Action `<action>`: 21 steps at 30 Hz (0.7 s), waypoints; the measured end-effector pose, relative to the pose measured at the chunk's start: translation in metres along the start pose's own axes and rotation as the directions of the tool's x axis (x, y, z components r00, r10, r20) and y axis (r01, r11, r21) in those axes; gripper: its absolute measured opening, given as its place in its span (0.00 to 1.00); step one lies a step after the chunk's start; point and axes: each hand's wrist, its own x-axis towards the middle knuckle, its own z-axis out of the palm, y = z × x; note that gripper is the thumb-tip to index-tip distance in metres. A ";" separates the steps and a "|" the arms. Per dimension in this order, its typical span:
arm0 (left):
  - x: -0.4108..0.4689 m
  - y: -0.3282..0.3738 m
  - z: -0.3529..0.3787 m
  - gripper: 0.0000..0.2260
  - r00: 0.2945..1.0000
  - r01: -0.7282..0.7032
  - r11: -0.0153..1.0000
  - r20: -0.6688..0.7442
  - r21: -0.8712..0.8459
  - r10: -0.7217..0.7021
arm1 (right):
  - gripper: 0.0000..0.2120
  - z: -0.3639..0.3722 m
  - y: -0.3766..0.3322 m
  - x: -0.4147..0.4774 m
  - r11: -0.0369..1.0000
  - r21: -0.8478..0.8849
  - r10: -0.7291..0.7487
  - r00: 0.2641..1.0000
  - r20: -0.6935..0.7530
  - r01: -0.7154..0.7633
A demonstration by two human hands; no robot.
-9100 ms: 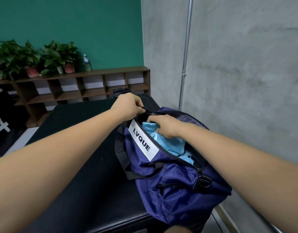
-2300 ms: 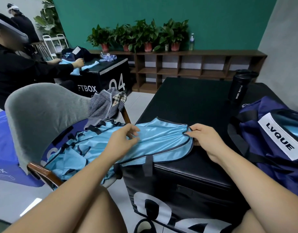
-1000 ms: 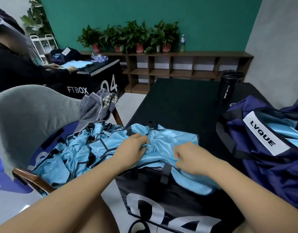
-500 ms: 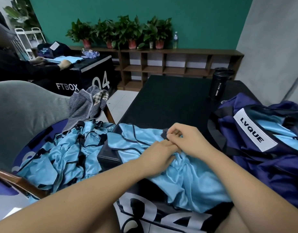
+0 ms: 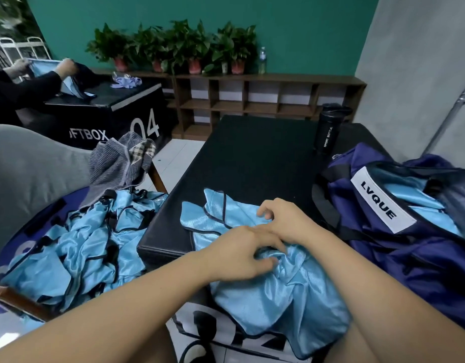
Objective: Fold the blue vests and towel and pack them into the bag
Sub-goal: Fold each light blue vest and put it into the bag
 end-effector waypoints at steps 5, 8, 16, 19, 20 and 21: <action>-0.015 -0.032 -0.034 0.06 0.963 0.181 0.975 -0.180 -0.129 -0.202 | 0.12 -0.004 0.006 -0.003 0.999 0.006 0.037 0.999 -0.028 -0.037; -0.022 -0.065 -0.050 0.08 0.867 0.330 0.937 -0.355 -0.115 -0.349 | 0.11 -0.007 0.014 -0.006 0.996 0.012 0.094 0.995 -0.020 -0.093; 0.006 -0.095 -0.055 0.18 0.688 0.636 0.763 -0.363 -0.117 -0.629 | 0.02 -0.009 0.004 -0.011 0.974 -0.167 0.151 0.988 -0.039 -0.156; 0.016 -0.092 -0.049 0.09 0.733 0.605 0.794 -0.353 -0.052 -0.582 | 0.05 -0.006 -0.005 -0.008 0.971 -0.183 0.140 0.987 -0.080 -0.153; 0.019 -0.091 -0.048 0.07 0.742 0.594 0.804 -0.360 -0.042 -0.566 | 0.06 -0.005 -0.008 -0.005 0.976 -0.165 0.123 0.986 -0.112 -0.141; 0.020 -0.090 -0.047 0.08 0.750 0.572 0.819 -0.375 -0.047 -0.545 | 0.07 -0.004 -0.011 -0.002 0.985 -0.122 0.102 0.984 -0.146 -0.121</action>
